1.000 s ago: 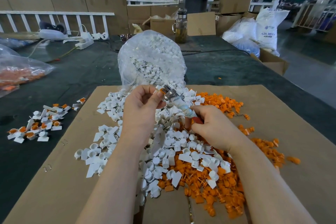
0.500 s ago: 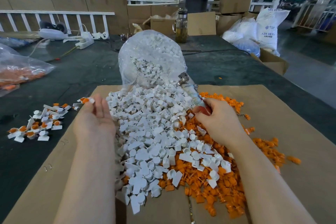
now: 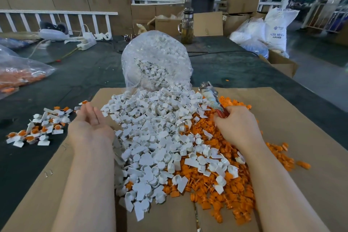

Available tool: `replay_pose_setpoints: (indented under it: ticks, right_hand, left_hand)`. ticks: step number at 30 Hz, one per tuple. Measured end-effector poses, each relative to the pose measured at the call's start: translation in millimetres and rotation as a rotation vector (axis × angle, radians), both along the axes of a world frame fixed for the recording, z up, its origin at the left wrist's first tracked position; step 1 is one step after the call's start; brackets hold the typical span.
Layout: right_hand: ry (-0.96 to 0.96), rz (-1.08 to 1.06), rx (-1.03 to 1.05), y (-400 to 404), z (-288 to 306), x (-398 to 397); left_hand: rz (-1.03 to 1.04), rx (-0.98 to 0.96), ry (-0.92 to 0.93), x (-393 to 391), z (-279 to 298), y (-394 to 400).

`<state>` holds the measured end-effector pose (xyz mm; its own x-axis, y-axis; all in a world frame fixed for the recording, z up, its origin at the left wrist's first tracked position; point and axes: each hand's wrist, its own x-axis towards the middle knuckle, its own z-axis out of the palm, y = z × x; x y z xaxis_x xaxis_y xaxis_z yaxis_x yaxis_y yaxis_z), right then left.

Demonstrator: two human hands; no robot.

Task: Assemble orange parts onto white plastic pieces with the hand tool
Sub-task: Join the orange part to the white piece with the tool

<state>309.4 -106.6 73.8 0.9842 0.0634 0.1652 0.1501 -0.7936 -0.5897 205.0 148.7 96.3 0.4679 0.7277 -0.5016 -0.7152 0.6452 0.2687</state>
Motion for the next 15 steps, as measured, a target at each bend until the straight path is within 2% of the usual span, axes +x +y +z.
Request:
replay_pose_setpoints:
  ticks: [3, 8, 12, 15]
  right_hand:
    - [0.016, 0.018, -0.059, 1.7, -1.2, -1.0]
    - [0.014, 0.042, -0.175, 6.0, -2.1, -3.1]
    - [0.005, 0.043, -0.253, 6.9, -3.3, -4.6]
    - [0.030, 0.063, -0.300, 8.7, -5.2, -5.4]
  left_hand:
    - [-0.199, 0.250, 0.266, 6.0, 1.9, -8.5]
    - [-0.560, 0.995, 0.619, 16.7, 0.6, -36.1]
    - [-0.645, 1.511, 0.831, 24.5, -8.7, -58.4]
    - [-0.697, 1.734, 1.011, 30.6, -16.5, -63.0]
